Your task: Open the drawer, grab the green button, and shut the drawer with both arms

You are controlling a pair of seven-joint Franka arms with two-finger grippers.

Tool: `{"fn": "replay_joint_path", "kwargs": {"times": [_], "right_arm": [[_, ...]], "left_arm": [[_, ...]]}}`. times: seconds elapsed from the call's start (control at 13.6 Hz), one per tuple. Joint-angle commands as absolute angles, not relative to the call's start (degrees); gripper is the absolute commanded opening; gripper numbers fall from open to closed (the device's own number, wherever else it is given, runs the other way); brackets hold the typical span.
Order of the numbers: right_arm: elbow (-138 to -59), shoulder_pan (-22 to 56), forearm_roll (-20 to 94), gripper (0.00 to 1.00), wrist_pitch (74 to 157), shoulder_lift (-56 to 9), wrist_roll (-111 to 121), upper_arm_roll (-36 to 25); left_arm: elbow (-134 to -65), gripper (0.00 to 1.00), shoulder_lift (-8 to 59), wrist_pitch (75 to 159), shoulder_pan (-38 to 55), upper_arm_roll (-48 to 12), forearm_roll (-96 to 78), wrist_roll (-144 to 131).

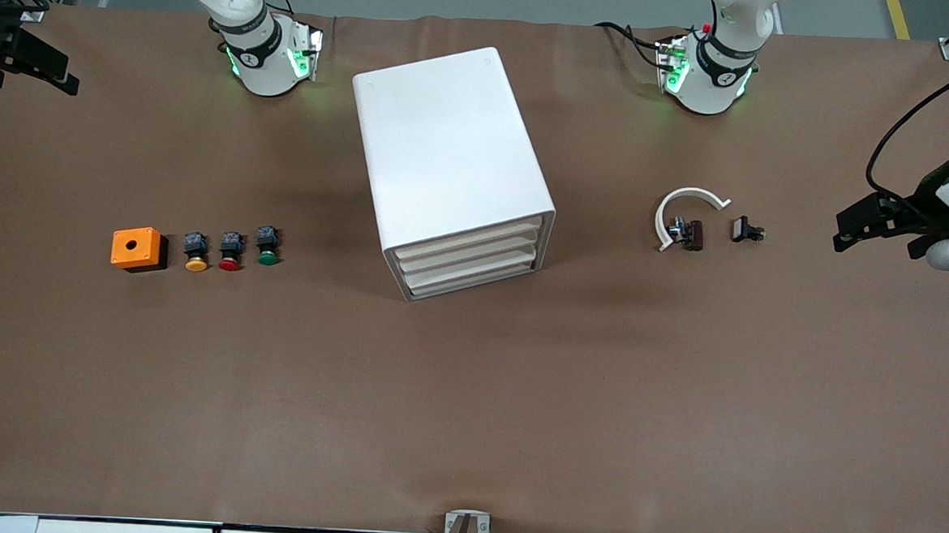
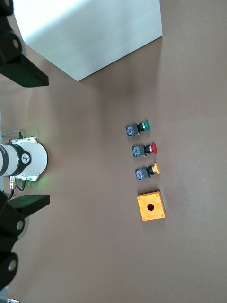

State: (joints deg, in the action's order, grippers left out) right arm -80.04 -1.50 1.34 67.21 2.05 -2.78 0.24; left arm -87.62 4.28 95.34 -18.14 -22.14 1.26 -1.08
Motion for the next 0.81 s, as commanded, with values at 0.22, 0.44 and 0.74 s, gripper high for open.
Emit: {"fn": "replay_joint_path", "kwargs": {"times": [0.22, 0.44, 0.74], "right_arm": [[-80.8, -2.0, 1.4, 1.00, 71.4, 3.4, -2.9, 0.6], [-80.9, -2.0, 1.5, 1.00, 72.2, 3.9, -3.0, 0.6], [-80.9, -2.4, 1.7, 1.00, 74.1, 3.4, -2.8, 0.2]], "left_arm": [[-86.1, 1.00, 4.9, 94.0, -17.4, -22.0, 2.5, -1.0], [-85.4, 1.00, 4.5, 92.8, -5.9, -11.4, 2.5, -1.1], [-85.1, 1.00, 4.7, 92.8, -0.4, -5.2, 2.4, -1.0]]}}
